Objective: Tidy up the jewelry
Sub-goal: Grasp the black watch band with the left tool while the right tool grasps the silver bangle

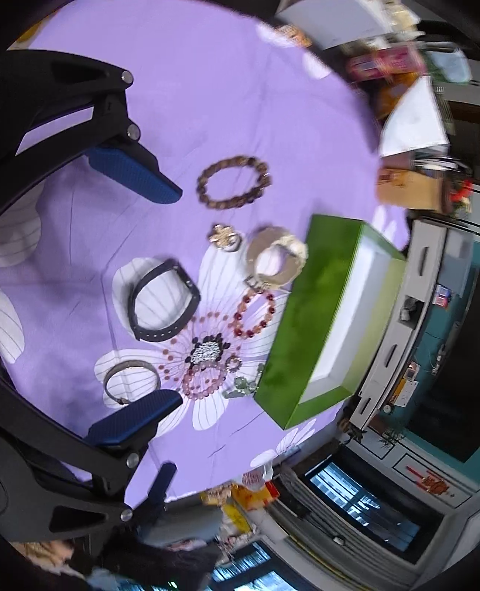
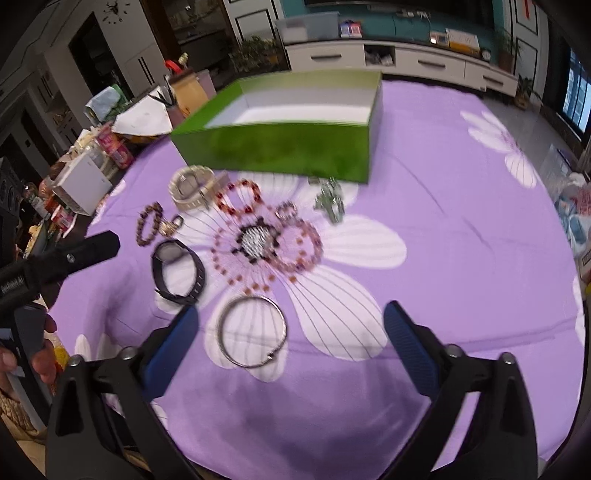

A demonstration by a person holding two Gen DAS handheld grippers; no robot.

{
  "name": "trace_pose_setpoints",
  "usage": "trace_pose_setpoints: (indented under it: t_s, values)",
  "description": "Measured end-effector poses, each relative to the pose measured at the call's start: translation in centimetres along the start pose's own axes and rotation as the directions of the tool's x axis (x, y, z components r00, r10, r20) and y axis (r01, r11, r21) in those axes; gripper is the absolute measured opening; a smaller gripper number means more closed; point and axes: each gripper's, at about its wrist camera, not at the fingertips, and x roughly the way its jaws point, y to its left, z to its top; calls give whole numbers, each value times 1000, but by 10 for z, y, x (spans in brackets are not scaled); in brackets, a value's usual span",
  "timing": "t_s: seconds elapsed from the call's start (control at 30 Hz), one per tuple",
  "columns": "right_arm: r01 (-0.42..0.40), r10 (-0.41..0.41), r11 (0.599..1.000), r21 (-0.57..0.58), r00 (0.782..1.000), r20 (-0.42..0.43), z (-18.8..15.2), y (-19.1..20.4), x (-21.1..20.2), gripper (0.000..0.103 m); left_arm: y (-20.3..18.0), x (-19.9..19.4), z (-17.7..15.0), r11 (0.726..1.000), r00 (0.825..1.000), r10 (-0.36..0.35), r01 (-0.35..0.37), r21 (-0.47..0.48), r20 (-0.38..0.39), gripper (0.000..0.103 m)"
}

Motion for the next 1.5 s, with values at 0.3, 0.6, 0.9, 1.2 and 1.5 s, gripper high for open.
trace_pose_setpoints:
  t_s: [0.3,0.6,0.9,1.2,1.5]
  values:
    - [19,-25,995,-102,998,-52,-11,9,36,51,-6,46,-8,999,993,24,-20,32,-116,65]
    - [78,-84,970,-229,996,-16,-11,25,51,9,-4,69,-6,998,988,54,-48,44,-147,23]
    - [81,-82,973,-217,997,5,-9,22,46,3,-3,74,-4,998,990,34,-28,52,-134,2]
    - [86,-68,978,-191,993,101,10,17,14,3,-10,52,13,998,998,3,1,63,-65,1]
    - [122,-83,981,-149,965,248,67,0,-7,3,-31,37,71,995,998,-45,41,94,36,1]
